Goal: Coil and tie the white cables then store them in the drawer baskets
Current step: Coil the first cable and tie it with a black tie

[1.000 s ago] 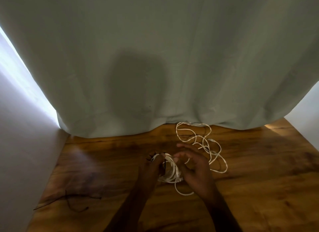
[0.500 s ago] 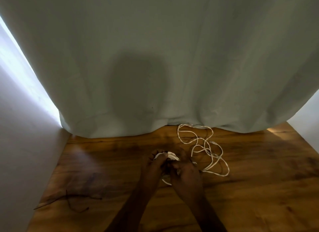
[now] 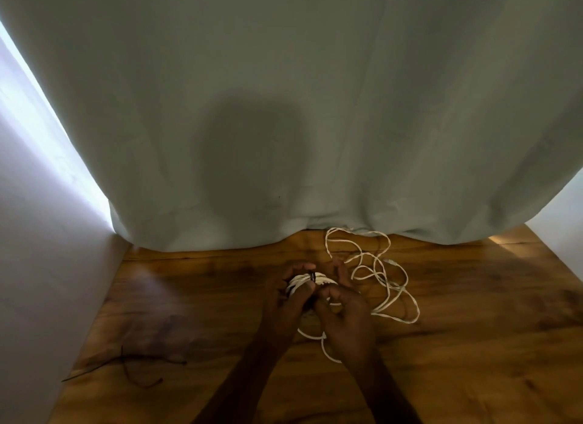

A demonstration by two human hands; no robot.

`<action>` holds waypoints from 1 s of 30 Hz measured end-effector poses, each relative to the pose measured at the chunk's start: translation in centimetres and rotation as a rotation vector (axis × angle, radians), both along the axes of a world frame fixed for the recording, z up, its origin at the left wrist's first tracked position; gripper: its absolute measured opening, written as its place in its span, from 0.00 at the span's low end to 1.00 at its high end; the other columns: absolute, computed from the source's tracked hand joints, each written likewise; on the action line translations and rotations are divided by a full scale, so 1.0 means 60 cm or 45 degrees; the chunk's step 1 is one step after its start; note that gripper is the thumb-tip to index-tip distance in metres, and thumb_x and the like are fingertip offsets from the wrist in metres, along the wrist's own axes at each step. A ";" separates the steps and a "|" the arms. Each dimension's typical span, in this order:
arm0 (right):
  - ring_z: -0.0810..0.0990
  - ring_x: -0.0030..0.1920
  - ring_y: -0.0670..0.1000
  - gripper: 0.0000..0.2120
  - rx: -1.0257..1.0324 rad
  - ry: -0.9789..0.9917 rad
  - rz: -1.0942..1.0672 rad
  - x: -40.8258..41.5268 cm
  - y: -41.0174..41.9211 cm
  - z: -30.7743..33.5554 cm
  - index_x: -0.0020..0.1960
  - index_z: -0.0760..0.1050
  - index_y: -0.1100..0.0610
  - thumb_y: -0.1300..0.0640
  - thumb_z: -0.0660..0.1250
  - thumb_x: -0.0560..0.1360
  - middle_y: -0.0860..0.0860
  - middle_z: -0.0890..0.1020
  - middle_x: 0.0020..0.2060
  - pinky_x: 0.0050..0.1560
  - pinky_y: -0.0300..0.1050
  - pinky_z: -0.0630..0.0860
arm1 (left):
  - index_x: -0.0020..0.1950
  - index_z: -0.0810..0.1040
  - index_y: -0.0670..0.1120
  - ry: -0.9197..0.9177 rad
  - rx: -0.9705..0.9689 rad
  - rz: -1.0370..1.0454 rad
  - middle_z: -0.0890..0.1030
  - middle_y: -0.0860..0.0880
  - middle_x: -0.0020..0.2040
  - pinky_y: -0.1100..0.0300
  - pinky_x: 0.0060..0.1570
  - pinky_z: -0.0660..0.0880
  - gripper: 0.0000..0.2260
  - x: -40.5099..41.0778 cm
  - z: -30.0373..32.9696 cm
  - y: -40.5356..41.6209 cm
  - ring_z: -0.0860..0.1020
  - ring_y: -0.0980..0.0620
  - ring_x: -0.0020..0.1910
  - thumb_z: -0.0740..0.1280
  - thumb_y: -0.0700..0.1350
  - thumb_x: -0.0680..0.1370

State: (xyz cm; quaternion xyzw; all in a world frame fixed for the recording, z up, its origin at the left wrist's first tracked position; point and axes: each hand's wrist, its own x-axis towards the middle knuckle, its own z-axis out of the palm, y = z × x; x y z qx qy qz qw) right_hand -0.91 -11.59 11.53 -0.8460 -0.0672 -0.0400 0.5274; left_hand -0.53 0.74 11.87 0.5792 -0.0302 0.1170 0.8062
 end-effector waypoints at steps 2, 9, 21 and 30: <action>0.65 0.73 0.36 0.12 0.128 0.117 0.028 -0.004 0.000 0.017 0.36 0.81 0.44 0.42 0.63 0.72 0.56 0.79 0.67 0.62 0.33 0.70 | 0.54 0.80 0.40 -0.045 0.077 0.029 0.82 0.39 0.48 0.47 0.41 0.80 0.11 0.004 -0.002 0.004 0.82 0.38 0.46 0.67 0.44 0.75; 0.72 0.71 0.42 0.10 0.660 0.317 0.068 -0.015 -0.005 0.045 0.42 0.85 0.60 0.61 0.67 0.79 0.34 0.73 0.70 0.68 0.52 0.74 | 0.52 0.84 0.42 -0.021 0.126 -0.013 0.85 0.46 0.49 0.59 0.46 0.78 0.11 -0.001 -0.009 -0.005 0.84 0.48 0.48 0.67 0.46 0.75; 0.75 0.70 0.54 0.11 0.926 0.543 0.043 -0.023 -0.011 0.032 0.46 0.84 0.65 0.63 0.64 0.80 0.40 0.74 0.71 0.69 0.60 0.73 | 0.52 0.78 0.39 0.085 0.122 -0.185 0.78 0.43 0.38 0.55 0.34 0.69 0.11 -0.011 -0.011 -0.001 0.73 0.44 0.34 0.64 0.45 0.79; 0.82 0.61 0.57 0.10 0.989 0.753 -0.067 -0.023 -0.016 0.044 0.41 0.85 0.61 0.63 0.67 0.77 0.53 0.83 0.62 0.67 0.58 0.74 | 0.53 0.81 0.52 0.040 0.427 -0.190 0.84 0.51 0.49 0.59 0.48 0.78 0.08 -0.029 -0.025 0.009 0.82 0.52 0.49 0.68 0.49 0.76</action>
